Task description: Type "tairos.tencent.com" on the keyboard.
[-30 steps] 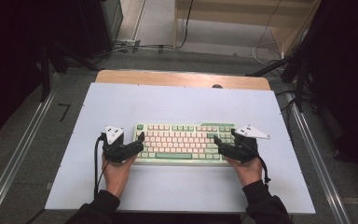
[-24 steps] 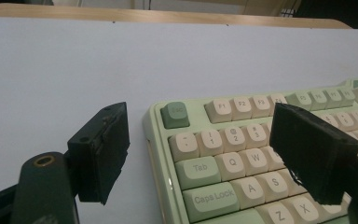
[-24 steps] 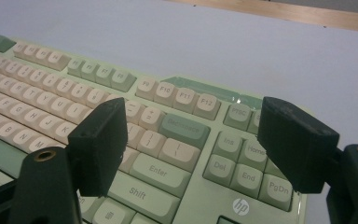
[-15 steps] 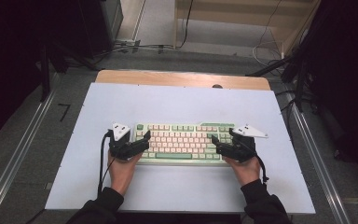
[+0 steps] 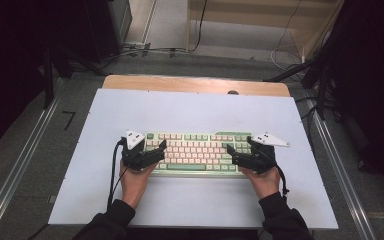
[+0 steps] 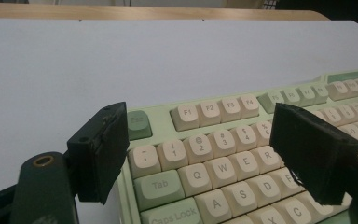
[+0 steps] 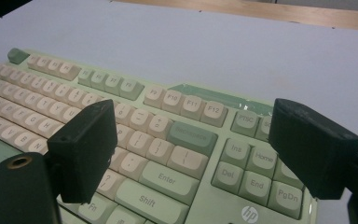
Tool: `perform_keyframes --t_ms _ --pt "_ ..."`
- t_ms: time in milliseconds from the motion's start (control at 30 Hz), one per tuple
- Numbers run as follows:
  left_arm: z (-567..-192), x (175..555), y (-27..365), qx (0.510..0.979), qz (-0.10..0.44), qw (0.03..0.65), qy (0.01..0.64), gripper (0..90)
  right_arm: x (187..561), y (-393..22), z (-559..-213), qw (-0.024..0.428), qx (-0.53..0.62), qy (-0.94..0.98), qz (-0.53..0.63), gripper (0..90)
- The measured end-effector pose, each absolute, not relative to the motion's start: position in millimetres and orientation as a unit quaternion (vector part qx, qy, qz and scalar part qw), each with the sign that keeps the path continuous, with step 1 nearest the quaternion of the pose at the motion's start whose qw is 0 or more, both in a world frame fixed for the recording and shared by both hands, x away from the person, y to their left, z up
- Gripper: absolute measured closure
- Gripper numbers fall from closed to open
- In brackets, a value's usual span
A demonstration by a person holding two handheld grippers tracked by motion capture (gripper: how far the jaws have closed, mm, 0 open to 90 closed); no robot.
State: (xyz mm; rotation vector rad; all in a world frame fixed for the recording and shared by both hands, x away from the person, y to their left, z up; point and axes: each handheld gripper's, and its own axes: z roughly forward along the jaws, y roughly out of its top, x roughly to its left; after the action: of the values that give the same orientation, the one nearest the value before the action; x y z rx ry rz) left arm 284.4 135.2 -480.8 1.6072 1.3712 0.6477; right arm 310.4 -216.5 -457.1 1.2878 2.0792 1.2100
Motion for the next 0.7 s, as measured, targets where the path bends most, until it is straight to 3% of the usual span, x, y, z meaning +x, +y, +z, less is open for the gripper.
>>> perform_keyframes --t_ms 233,367,700 --pt "-481.0 285.6 128.8 0.66 0.258 0.442 0.55 22.1 310.0 -216.4 -457.3 0.208 0.464 0.746 0.43 23.5" --pt "-480.3 284.7 128.3 0.664 0.249 0.446 0.546 27.8 309.7 -215.9 -457.5 0.209 0.455 0.75 0.432 30.2" --pt "-480.9 283.8 126.7 0.677 0.238 0.451 0.531 55.4 308.5 -212.9 -460.1 0.204 0.443 0.761 0.428 53.0"
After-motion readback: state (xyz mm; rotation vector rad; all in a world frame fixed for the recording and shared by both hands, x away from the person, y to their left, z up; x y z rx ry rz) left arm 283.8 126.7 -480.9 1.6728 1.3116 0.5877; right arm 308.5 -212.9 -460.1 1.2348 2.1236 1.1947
